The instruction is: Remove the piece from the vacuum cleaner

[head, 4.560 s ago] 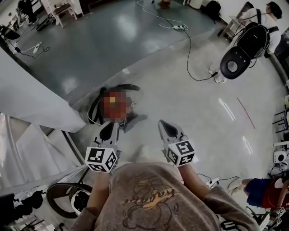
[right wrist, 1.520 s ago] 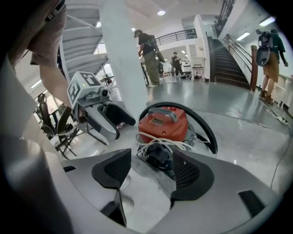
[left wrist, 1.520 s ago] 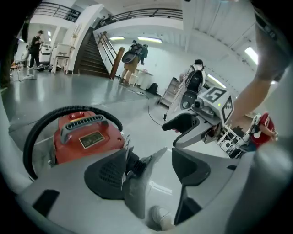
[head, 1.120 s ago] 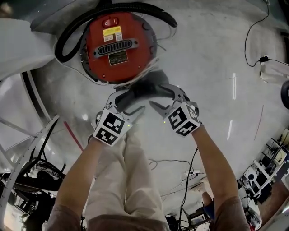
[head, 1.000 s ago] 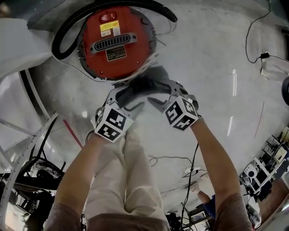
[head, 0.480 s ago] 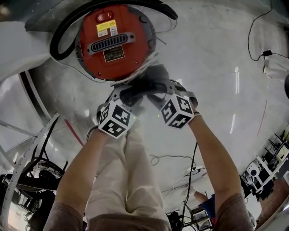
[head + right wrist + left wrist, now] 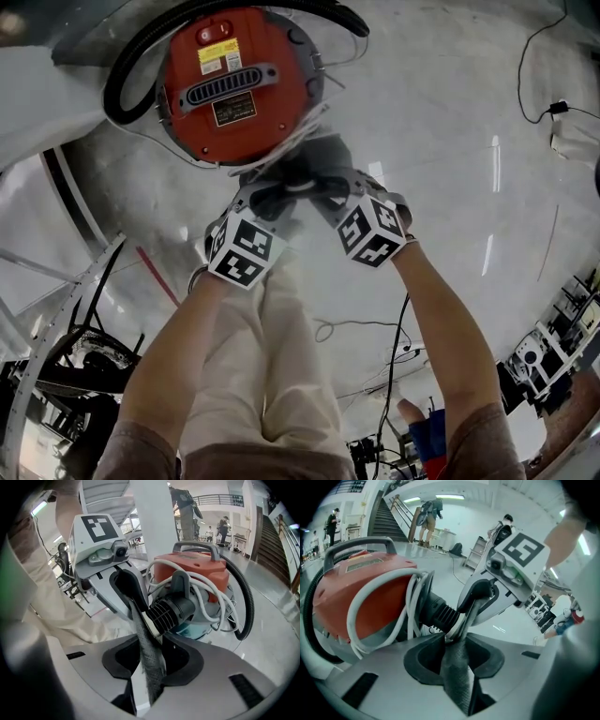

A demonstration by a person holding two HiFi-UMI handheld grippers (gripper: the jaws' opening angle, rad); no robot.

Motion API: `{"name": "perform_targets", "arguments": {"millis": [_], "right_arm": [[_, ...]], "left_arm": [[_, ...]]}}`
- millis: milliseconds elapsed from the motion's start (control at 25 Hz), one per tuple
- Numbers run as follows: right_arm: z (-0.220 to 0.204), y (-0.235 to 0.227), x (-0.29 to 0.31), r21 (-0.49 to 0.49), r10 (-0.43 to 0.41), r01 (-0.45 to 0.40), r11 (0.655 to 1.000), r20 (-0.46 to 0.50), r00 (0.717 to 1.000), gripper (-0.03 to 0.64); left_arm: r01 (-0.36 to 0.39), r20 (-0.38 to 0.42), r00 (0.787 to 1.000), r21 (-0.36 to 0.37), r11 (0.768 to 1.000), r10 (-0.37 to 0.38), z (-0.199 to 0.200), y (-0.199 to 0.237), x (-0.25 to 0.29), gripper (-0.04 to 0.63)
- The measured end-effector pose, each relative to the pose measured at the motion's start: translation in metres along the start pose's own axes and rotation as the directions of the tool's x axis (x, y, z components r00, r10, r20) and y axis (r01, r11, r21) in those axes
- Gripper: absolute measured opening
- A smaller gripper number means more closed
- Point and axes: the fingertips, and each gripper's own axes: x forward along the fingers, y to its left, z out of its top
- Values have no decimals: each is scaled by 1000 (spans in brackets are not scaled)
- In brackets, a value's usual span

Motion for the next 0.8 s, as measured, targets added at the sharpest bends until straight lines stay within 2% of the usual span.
{"name": "perform_targets", "arguments": {"millis": [200,400,640,800], "right_arm": [[3,2,1,47,4,-4,999,-3,1000,94],[6,4,1,93,-17,16,996,5,1000,84],[5,6,-3,168,-75,70,983,23,997,63],[-4,26,-3,183,-36,34,983,8,999,51]], "left_arm": [[19,2,1000,-65,998,-19,-2,3,-4,95],[18,-25,999,-50,999,-20,-5,5,-8,87],[14,-33,999,-72,997,-17,-5,3,-9,80],[66,-70,995,-35,997,-69,-16,-11,-11,69]]}}
